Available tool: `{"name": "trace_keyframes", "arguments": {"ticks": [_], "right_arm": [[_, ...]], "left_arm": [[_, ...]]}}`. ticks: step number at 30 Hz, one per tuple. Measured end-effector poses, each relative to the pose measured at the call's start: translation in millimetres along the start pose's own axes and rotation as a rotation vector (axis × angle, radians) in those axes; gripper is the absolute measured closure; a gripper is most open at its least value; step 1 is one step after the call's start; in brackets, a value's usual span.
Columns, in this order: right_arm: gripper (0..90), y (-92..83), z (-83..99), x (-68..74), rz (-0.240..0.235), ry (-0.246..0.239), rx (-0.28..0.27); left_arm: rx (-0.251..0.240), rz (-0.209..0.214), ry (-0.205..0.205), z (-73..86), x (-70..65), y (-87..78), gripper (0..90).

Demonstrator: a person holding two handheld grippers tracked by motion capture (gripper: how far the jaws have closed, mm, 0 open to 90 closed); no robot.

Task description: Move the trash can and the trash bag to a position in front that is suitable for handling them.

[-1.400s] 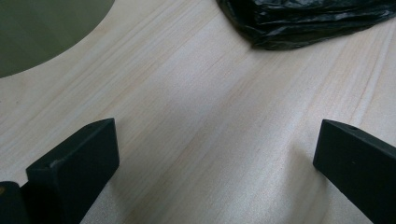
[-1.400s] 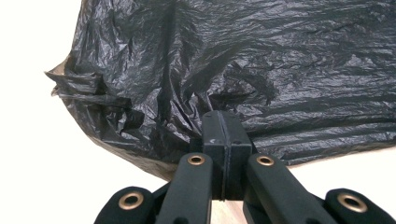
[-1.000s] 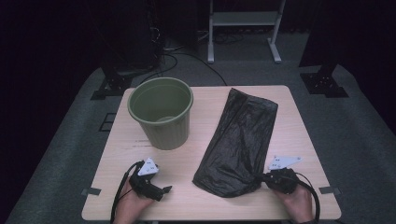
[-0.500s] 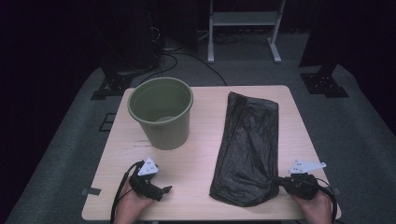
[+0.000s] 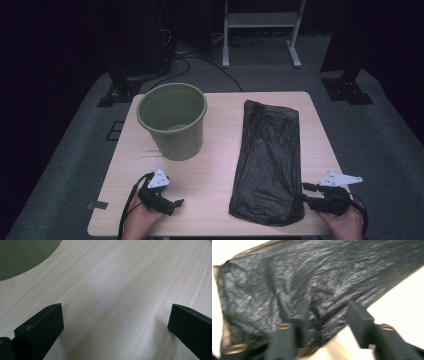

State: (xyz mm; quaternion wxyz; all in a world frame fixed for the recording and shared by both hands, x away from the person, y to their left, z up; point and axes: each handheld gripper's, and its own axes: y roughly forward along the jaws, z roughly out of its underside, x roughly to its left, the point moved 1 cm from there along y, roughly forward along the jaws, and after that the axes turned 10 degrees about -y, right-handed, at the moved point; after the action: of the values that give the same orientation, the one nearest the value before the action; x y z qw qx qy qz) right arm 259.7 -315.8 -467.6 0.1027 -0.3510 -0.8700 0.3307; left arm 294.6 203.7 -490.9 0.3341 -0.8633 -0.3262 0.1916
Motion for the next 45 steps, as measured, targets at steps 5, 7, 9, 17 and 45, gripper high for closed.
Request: {"name": "trace_keyframes", "arguments": {"ticks": [5,7,9,17,45], "right_arm": [[10.9,15.3,-8.9,-10.7,0.073,0.009,0.007],[9.6,22.3,-14.0,-13.6,0.109,-0.001,0.026],[9.5,29.1,-18.6,-17.7,0.100,0.004,0.022],[9.1,59.1,-21.4,-40.9,0.121,0.034,0.036],[9.4,66.5,-19.0,-45.3,0.147,0.051,0.066]], "left_arm": [[0.000,0.000,0.000,0.0,0.0,0.0,0.0],[0.000,0.000,0.000,0.0,0.0,0.0,0.0],[0.000,0.000,0.000,0.0,0.0,0.0,0.0],[0.000,-0.001,0.001,-0.1,0.0,0.0,0.0],[-0.039,0.031,-0.061,-25.8,1.9,-36.9,0.0]]}}
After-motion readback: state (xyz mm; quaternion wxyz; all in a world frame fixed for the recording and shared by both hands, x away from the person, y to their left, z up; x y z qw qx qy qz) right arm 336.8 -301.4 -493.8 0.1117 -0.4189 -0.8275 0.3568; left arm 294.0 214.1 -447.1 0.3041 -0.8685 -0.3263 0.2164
